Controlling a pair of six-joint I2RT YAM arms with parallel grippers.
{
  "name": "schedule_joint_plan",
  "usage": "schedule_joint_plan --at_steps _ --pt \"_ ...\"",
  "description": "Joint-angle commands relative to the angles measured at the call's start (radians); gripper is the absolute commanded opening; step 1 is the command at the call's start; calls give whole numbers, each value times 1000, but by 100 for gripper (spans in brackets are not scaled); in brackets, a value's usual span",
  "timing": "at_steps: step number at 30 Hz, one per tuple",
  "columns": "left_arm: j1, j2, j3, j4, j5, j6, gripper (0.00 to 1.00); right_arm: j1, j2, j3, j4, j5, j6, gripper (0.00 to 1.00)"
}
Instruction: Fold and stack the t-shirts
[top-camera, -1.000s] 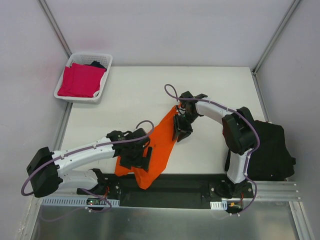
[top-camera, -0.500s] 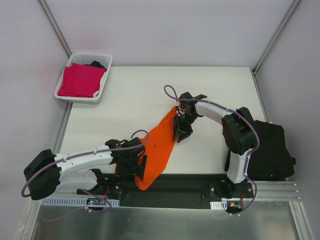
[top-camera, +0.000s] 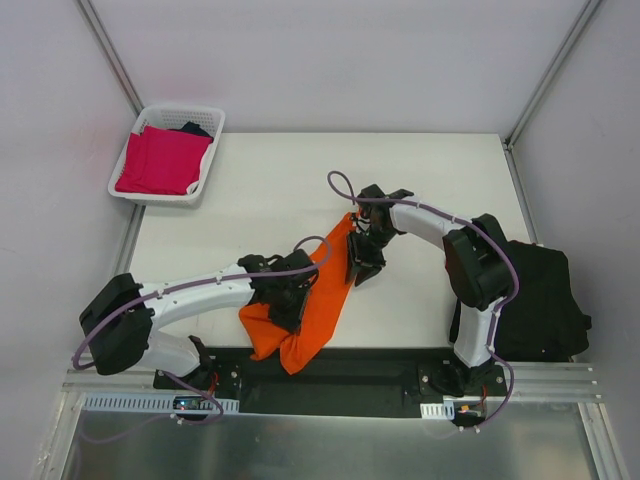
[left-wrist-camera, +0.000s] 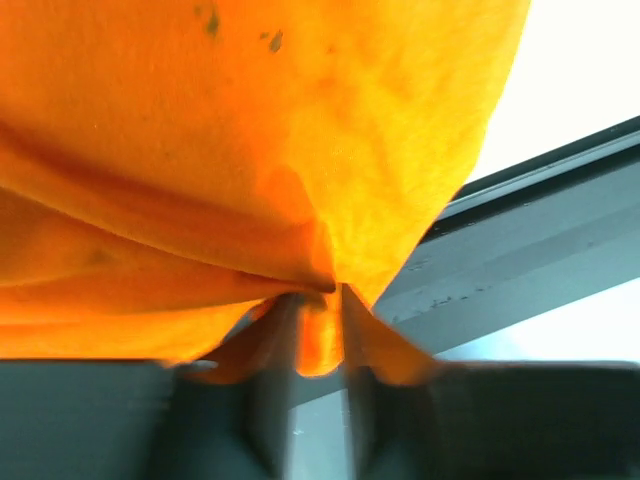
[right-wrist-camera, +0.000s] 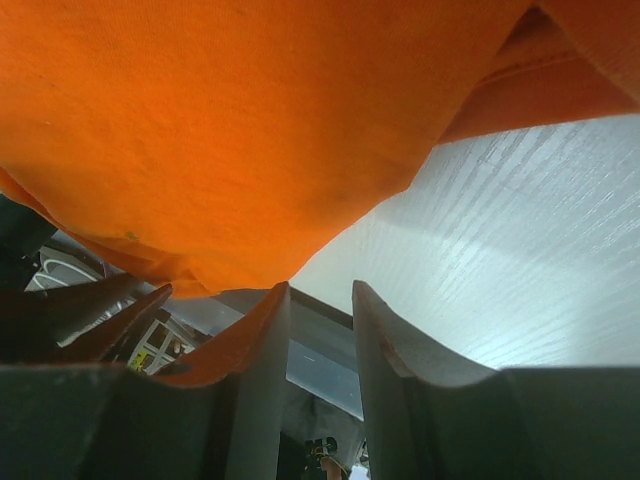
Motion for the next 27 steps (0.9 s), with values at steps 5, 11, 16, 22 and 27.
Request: schedule_joint_plan --at_steps 5,11,16,22,27 --pt "-5 -43 70 -65 -50 31 6 6 -31 -18 -17 15 -15 34" --pt "117 -103 245 -203 -124 52 15 6 -15 -13 -15 11 -19 34" --pt "390 -122 366 -221 -75 76 17 6 -8 -4 -15 6 -21 34" --pt "441 -28 382 -234 61 167 20 5 -26 2 -29 23 -33 34" --pt "417 -79 149 -223 88 189 64 5 -52 -25 -34 46 -44 34"
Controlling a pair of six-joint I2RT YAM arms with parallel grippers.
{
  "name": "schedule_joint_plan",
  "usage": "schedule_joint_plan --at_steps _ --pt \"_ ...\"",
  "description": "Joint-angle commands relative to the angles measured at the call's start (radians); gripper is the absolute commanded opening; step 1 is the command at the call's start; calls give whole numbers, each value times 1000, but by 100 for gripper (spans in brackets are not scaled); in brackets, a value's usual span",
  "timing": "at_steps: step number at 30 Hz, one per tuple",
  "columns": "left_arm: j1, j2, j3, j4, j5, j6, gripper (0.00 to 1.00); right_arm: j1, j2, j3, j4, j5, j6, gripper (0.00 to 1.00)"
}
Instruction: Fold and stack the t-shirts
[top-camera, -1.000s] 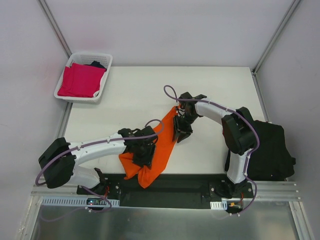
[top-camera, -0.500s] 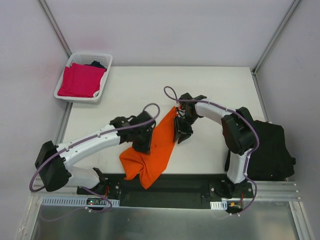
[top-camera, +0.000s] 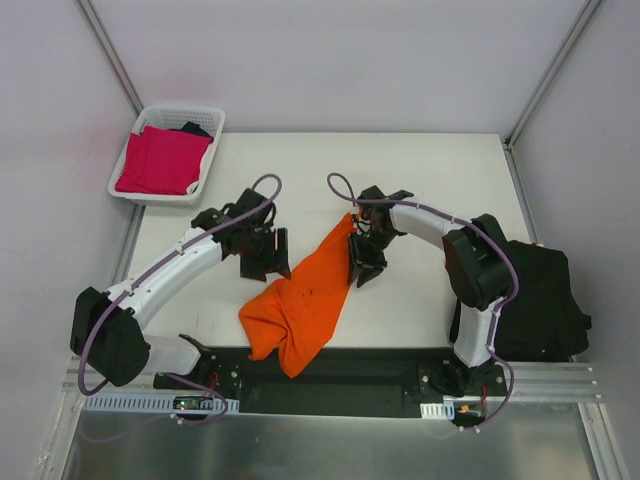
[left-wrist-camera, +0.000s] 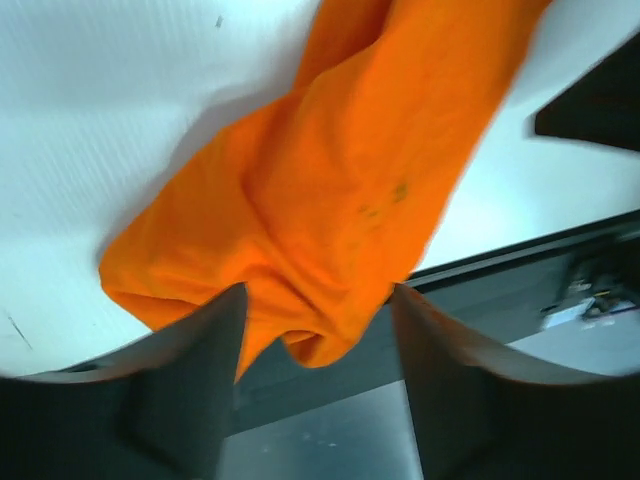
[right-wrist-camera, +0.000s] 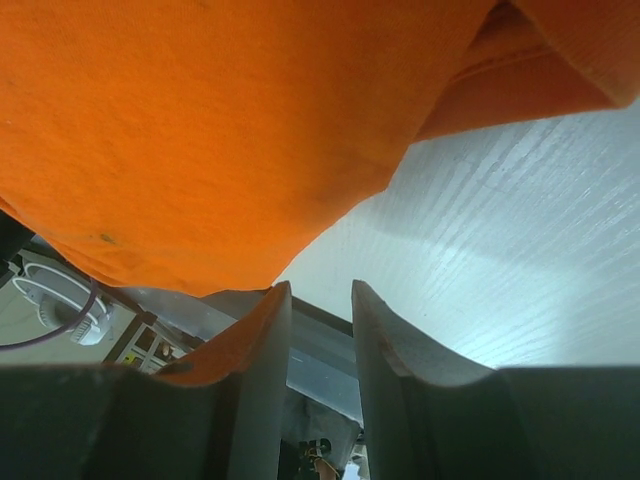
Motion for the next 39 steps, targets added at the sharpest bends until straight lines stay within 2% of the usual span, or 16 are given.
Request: schedule_joint_plan --at_steps 1,2,4,9,14,21,23,25,26,28,29,31,33,37,39 --pt "-18 -60 -191 -55 51 43 74 4 -55 -15 -31 27 -28 34" --pt "-18 -101 -221 -50 51 40 85 5 -54 -21 -32 27 -31 34" --pt "-18 -137 -294 -35 64 23 91 4 -48 -24 -32 26 -32 34" --pt "-61 -175 -411 41 122 -29 88 4 -17 2 -32 7 -28 34" --pt "-172 -103 -365 68 79 -74 88 5 9 60 -49 1 -28 34" --pt "-241 -4 -339 118 76 -86 87 5 6 57 -62 12 -31 34" --pt "-250 7 -356 135 74 -91 83 4 3 48 -60 18 -31 34" --pt "-250 7 -371 152 70 -98 77 5 -2 37 -59 23 -34 34" --pt "-250 7 -383 157 68 -98 59 4 -3 36 -60 23 -34 34" --pt "-249 13 -393 164 65 -104 37 5 -5 32 -59 24 -35 34" --pt "-249 16 -393 166 65 -106 17 4 -3 32 -60 24 -34 34" --pt "-249 24 -383 166 64 -106 5 5 -3 34 -59 23 -35 34" --pt "-249 23 -361 164 62 -104 0 4 3 39 -60 21 -35 34" --pt "-245 19 -275 135 7 -91 0 4 8 49 -63 19 -34 34" --pt "-236 30 -181 99 -11 -77 0 5 11 49 -62 19 -34 33"
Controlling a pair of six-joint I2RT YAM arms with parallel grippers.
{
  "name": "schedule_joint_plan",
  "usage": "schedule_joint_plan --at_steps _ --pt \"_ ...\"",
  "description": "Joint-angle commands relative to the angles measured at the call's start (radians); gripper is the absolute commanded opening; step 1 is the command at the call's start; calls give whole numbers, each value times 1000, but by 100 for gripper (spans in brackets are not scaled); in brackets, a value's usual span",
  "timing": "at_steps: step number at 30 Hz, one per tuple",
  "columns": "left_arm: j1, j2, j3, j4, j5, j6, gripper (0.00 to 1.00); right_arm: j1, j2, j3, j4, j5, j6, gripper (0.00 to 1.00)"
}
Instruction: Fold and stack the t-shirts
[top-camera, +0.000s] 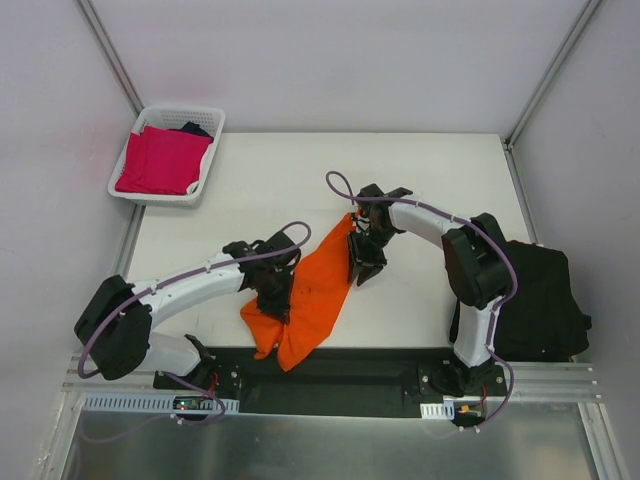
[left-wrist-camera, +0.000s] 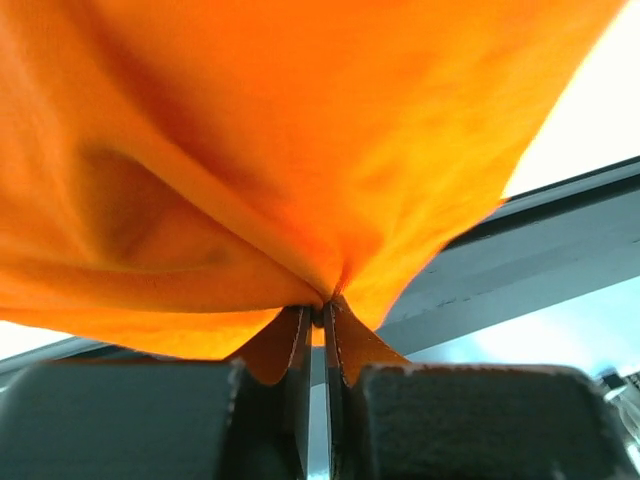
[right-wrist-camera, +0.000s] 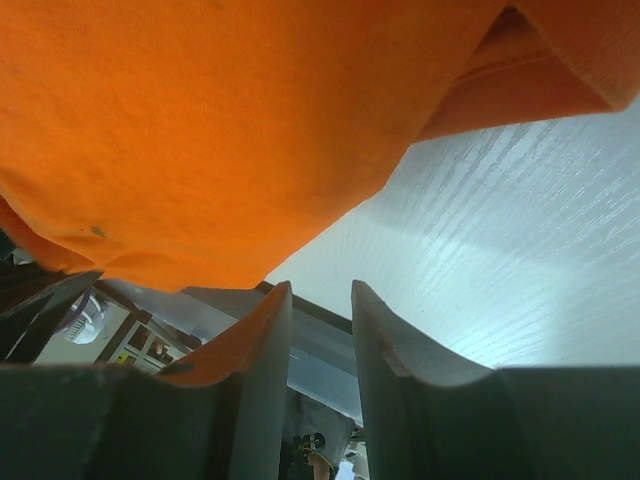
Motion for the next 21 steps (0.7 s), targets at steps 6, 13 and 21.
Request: schedule_joint_plan --at_steps 6,13,21 --pt "97 38 412 -92 -61 38 0 4 -8 12 -36 12 -20 33" --pt "227 132 567 -134 -70 96 1 2 -20 3 -36 21 -22 33" --pt "428 202 610 -161 -147 92 0 -1 -35 -14 -36 31 -22 33"
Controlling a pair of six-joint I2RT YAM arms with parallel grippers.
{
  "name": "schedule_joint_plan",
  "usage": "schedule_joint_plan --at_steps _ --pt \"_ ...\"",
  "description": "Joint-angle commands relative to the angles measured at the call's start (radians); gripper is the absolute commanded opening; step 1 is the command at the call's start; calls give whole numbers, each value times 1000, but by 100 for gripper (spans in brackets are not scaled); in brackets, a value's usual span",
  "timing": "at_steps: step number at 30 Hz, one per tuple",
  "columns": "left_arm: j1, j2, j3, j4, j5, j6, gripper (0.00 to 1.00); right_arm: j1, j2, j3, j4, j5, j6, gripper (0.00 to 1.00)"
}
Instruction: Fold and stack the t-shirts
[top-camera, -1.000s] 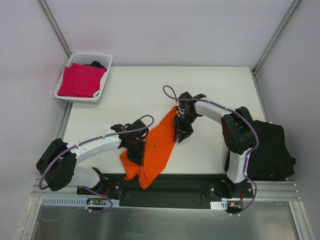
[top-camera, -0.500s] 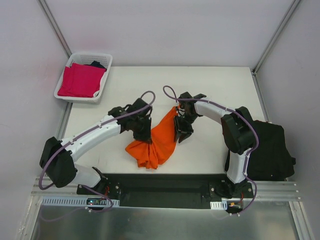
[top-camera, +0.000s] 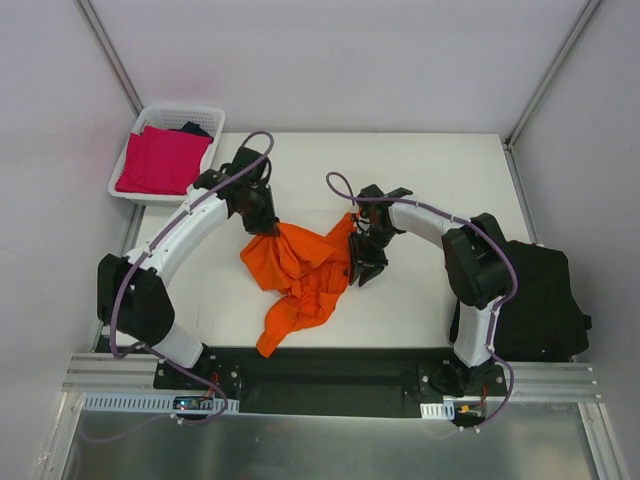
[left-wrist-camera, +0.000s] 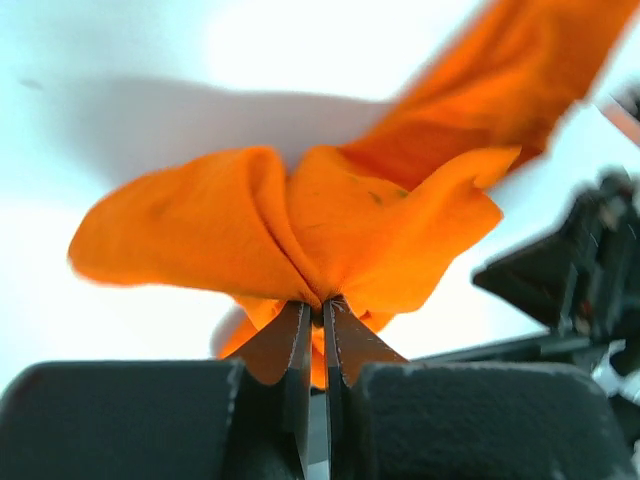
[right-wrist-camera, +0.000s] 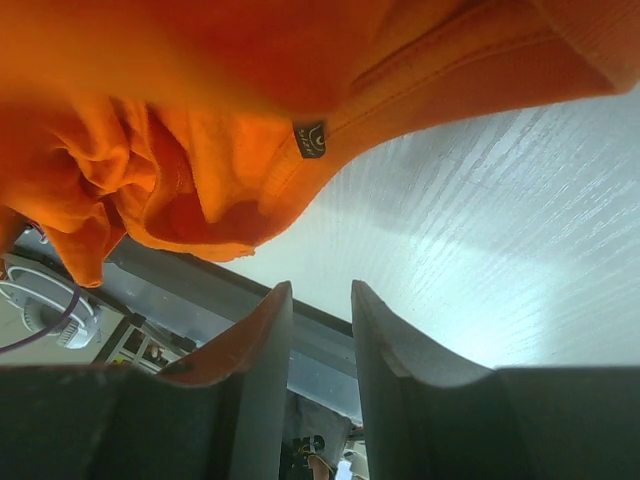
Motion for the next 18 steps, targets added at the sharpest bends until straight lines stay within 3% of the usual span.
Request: schedule_joint_plan --at_steps 1,18 --pt "100 14 62 -46 -76 16 0 -1 -38 -20 -28 12 -17 33" --pt "292 259 333 -106 -183 73 2 -24 -35 -8 -46 15 -34 33"
